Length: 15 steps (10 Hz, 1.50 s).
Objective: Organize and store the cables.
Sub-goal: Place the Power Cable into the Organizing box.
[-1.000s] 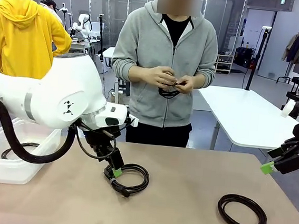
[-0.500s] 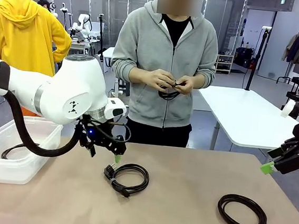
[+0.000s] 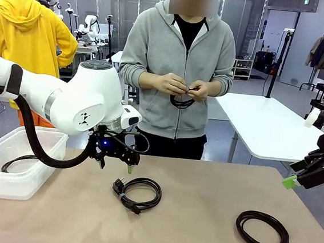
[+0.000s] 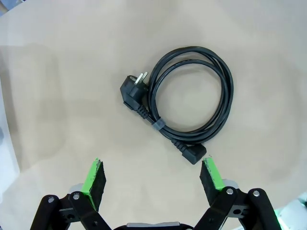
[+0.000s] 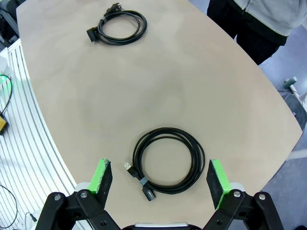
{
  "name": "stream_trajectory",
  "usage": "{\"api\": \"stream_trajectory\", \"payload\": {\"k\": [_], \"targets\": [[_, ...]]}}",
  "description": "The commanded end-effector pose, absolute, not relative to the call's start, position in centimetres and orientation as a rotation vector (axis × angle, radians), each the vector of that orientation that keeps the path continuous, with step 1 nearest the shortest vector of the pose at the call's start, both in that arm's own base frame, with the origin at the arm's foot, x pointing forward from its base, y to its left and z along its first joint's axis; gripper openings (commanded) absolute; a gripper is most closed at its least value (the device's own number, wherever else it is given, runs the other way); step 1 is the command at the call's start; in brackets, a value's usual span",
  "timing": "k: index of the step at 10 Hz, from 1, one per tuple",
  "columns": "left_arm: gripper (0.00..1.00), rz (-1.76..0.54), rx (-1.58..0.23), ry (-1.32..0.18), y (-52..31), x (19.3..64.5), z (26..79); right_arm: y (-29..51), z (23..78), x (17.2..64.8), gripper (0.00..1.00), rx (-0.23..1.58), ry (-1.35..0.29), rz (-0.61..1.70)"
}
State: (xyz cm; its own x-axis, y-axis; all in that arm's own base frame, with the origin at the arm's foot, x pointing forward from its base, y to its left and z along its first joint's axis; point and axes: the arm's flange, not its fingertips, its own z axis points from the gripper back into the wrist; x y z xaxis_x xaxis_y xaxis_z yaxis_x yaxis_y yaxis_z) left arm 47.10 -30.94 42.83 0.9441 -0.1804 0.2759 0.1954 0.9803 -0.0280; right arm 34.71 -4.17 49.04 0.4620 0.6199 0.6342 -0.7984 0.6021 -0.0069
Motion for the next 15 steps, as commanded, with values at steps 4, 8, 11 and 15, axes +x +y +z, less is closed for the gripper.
{"api": "stream_trajectory", "payload": {"k": [4,8,11,15], "targets": [[1.0,-0.191,-0.055,-0.277,-30.9,47.1,42.9,-4.2,49.1,34.9,1.0,0.316,-0.642,0.878],[1.0,0.012,-0.119,-0.133,-32.8,46.8,41.3,-4.2,49.1,34.9,1.0,0.316,-0.642,0.878],[1.0,0.204,-0.119,-0.058,-32.9,48.5,39.6,-4.2,49.1,34.9,1.0,0.316,-0.642,0.878],[1.0,0.341,-0.102,-0.058,-33.5,50.8,36.1,-4.2,49.1,34.9,1.0,0.316,-0.642,0.878]]}}
